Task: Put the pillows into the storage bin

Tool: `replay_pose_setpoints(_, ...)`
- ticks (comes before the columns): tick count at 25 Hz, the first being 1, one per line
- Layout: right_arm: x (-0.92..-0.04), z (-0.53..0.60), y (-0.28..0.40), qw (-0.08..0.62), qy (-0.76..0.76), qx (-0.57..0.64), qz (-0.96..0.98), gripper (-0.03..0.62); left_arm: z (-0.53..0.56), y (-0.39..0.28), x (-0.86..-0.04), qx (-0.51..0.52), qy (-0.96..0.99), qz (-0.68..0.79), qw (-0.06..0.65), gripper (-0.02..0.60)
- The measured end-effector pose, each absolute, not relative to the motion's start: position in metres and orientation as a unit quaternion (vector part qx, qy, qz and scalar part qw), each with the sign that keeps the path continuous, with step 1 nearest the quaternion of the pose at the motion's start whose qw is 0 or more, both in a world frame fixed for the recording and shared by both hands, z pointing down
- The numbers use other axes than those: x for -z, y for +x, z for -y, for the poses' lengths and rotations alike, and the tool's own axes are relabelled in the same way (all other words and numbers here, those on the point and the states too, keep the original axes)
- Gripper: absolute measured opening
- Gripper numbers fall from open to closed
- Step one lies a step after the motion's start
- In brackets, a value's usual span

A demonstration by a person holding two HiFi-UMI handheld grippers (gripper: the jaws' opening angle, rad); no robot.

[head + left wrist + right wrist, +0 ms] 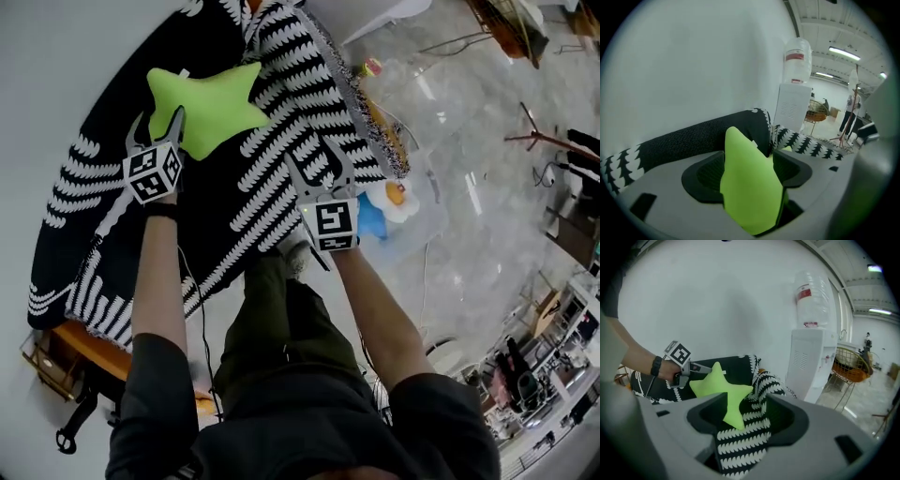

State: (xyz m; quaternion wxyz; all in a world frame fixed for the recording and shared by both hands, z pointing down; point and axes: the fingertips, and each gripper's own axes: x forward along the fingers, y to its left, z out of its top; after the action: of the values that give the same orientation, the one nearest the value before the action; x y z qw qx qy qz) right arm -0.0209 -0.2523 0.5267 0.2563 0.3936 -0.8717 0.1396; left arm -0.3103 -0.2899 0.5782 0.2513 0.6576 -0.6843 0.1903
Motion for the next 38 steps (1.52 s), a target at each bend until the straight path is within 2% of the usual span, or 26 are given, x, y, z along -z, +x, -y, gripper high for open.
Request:
replay_pose_setpoints(8, -0.579, 0.255, -0.007, 0.286, 0.405, -0.175, 0.851, 0.244, 0.348, -0.315, -0.644, -0.177, 0.647, 0.682, 0.292, 0.351)
replay_pose_setpoints(13, -0.594, 0.241, -0.01, 0.302, 0.395, -0.198, 0.845, 0.243, 0.351, -0.311, -0.644, -0.201, 0.657, 0.674, 0.27, 0.254)
replay_pose_setpoints(16, -0.598, 0.237, -0.012, 0.304, 0.394, -0.202, 0.844, 0.242, 0.347, -0.311, -0.643, -0.199, 0.667, 0.667, 0.267, 0.216)
replay_pose_setpoints(21, -0.603, 0.236, -0.012, 0.295, 0.401, -0.199, 0.844, 0.243, 0.337, -0.308, -0.648, -0.188, 0.673, 0.666, 0.262, 0.191)
replay_pose_setpoints(25, -0.586, 0.238, -0.006, 0.28, 0.418, -0.191, 0.843, 0.243, 0.323, -0.3, -0.62, -0.17, 0.689, 0.662, 0.242, 0.186)
replay_pose_setpoints(31, -0.555, 0.221, 0.02, 0.25, 0.446, -0.184, 0.839, 0.243, 0.303, -0.246, -0.555, -0.18, 0.735, 0.633, 0.163, 0.186)
replay_pose_setpoints(38, -0.527, 0.17, 0.099, 0.21, 0.493, -0.178, 0.826, 0.243, 0.284, -0.151, -0.493, -0.165, 0.776, 0.598, 0.113, 0.184)
